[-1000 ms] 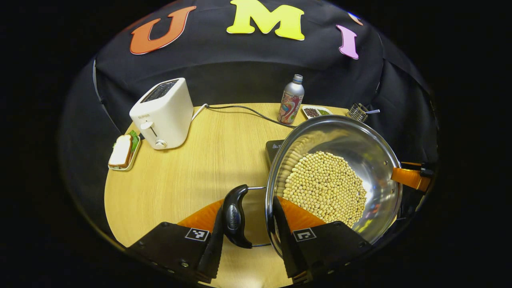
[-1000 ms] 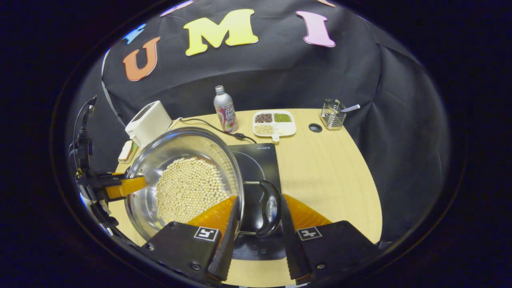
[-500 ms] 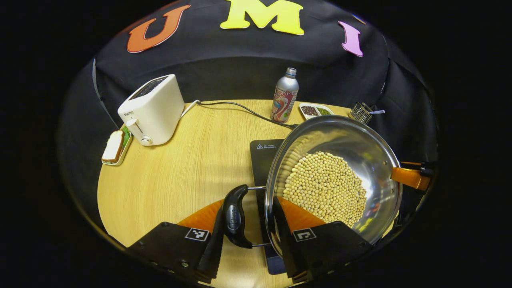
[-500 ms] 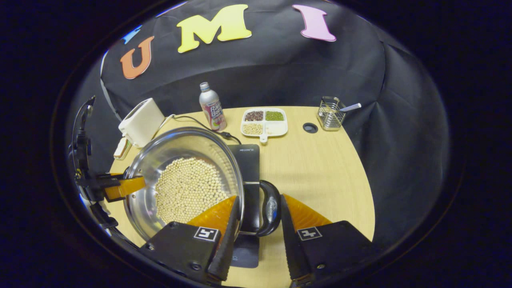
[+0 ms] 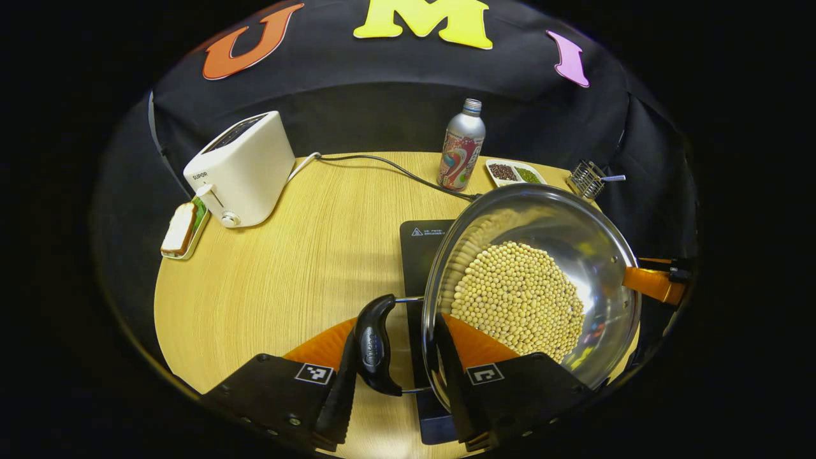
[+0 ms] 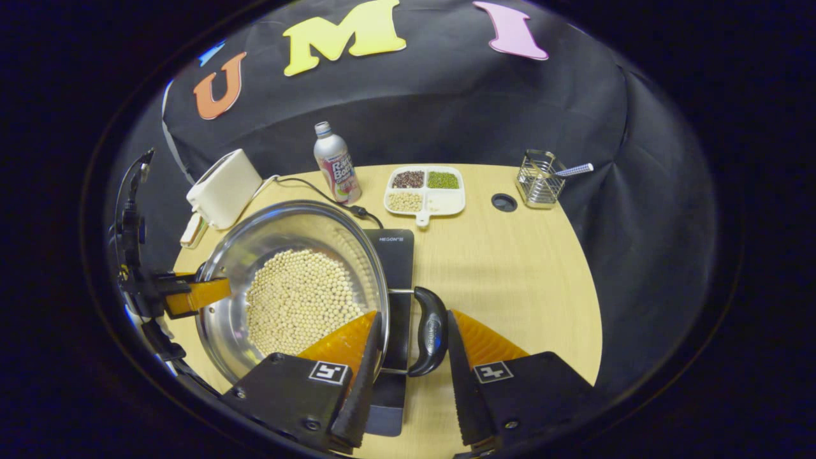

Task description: First push the handle of the pot to place it horizontally, then grasp the pot with both hands and set it on the induction cooktop.

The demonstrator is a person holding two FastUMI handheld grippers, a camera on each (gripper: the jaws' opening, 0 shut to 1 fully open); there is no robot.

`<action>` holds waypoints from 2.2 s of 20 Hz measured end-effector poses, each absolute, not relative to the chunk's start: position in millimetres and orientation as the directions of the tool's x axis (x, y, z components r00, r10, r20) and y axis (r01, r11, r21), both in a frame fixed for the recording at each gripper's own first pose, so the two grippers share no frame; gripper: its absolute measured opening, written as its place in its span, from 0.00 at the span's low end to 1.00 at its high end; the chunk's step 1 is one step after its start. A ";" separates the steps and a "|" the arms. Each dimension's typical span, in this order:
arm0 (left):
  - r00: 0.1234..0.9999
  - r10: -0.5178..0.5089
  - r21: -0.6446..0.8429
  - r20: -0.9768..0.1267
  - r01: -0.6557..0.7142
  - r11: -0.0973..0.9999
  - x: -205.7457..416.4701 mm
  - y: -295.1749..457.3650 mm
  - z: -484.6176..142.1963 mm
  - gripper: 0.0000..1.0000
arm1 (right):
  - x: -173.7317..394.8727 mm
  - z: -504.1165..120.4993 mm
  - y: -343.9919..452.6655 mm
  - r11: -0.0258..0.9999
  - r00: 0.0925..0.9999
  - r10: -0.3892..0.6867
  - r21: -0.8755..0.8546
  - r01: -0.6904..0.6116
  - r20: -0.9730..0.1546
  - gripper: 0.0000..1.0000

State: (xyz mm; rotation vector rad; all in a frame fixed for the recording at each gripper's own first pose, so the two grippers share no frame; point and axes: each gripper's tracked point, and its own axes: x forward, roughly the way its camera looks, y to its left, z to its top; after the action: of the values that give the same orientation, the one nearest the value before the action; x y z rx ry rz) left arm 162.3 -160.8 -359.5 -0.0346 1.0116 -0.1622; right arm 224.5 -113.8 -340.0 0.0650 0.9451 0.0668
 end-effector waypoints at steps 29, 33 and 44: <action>0.629 -0.130 -0.049 -0.766 0.144 0.988 168.6 -148.4 -328.8 0.72 | 235.4 -334.5 -123.5 0.999 0.706 0.045 0.054 -0.009 -0.707 0.75; 0.712 -0.081 0.000 -0.697 0.112 0.994 166.4 -130.4 -296.0 0.97 | 228.5 -294.8 -117.0 0.999 0.777 0.048 0.015 -0.050 -0.628 0.67; 0.800 -0.080 0.009 -0.595 0.106 0.994 131.4 -107.4 -228.5 0.98 | 184.1 -195.3 -51.7 0.986 0.875 0.086 -0.085 -0.144 -0.477 0.87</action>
State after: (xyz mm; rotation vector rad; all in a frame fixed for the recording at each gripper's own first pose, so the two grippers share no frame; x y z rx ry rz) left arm 131.4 -107.4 -228.5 0.0424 0.6359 -0.1001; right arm 184.1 -51.7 -195.3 -0.1197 0.4920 0.1206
